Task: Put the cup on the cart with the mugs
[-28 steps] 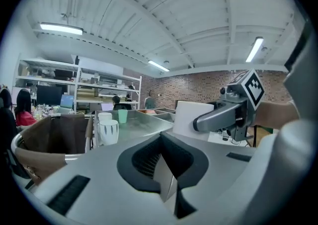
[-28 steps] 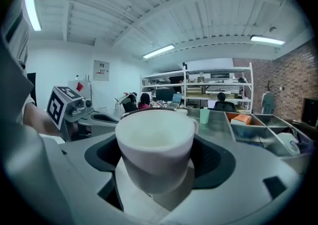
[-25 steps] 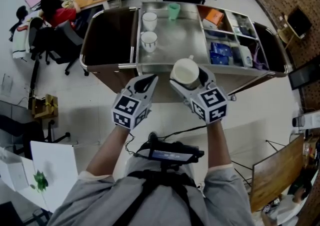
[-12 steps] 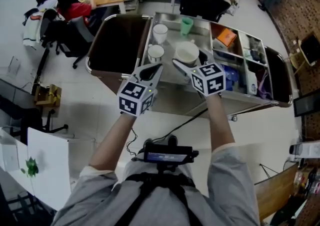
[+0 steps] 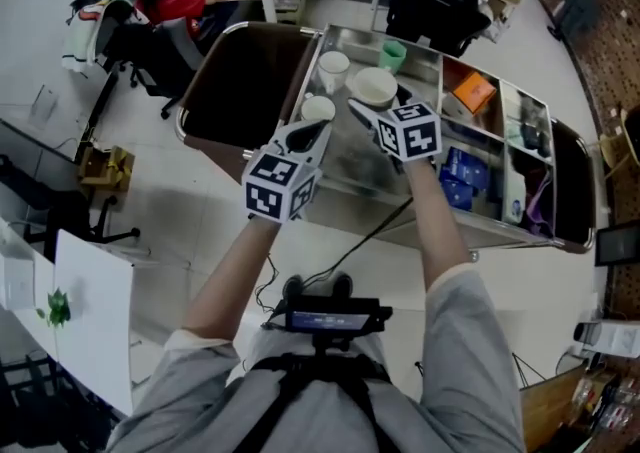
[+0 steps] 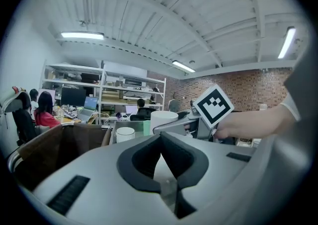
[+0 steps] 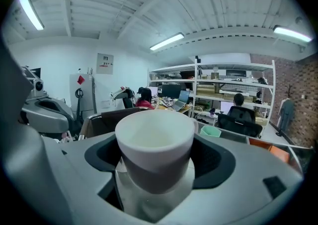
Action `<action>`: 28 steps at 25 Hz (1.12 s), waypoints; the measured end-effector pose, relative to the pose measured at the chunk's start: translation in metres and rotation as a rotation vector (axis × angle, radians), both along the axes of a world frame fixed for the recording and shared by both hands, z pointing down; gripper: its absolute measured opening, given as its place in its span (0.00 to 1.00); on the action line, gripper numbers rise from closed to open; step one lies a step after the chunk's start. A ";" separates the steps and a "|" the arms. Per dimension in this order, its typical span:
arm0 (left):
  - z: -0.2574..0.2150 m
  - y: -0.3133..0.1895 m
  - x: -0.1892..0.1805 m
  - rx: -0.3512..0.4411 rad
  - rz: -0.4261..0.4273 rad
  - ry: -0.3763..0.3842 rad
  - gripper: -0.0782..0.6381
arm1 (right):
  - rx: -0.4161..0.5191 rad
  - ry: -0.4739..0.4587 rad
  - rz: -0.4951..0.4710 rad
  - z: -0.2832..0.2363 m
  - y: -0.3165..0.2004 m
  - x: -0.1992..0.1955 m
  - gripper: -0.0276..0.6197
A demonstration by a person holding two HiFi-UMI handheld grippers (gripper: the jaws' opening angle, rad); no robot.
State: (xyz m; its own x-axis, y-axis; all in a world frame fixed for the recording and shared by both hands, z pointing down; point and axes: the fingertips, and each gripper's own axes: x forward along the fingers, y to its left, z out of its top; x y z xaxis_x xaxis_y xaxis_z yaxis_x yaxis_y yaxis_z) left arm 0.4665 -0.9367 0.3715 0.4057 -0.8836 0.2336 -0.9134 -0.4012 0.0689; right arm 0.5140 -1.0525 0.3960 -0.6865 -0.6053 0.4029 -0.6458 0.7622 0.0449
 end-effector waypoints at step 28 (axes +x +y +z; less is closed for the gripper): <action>0.018 -0.009 -0.026 -0.033 -0.119 0.011 0.11 | -0.150 0.054 -0.009 0.101 -0.051 -0.027 0.71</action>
State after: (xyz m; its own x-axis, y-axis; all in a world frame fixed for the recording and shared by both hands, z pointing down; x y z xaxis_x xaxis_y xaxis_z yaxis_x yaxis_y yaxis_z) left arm 0.4409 -0.9454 0.3892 0.3014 -0.9176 0.2592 -0.9534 -0.2877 0.0903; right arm 0.4866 -1.1031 0.4970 -0.6665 -0.5293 0.5250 -0.6383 0.7690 -0.0351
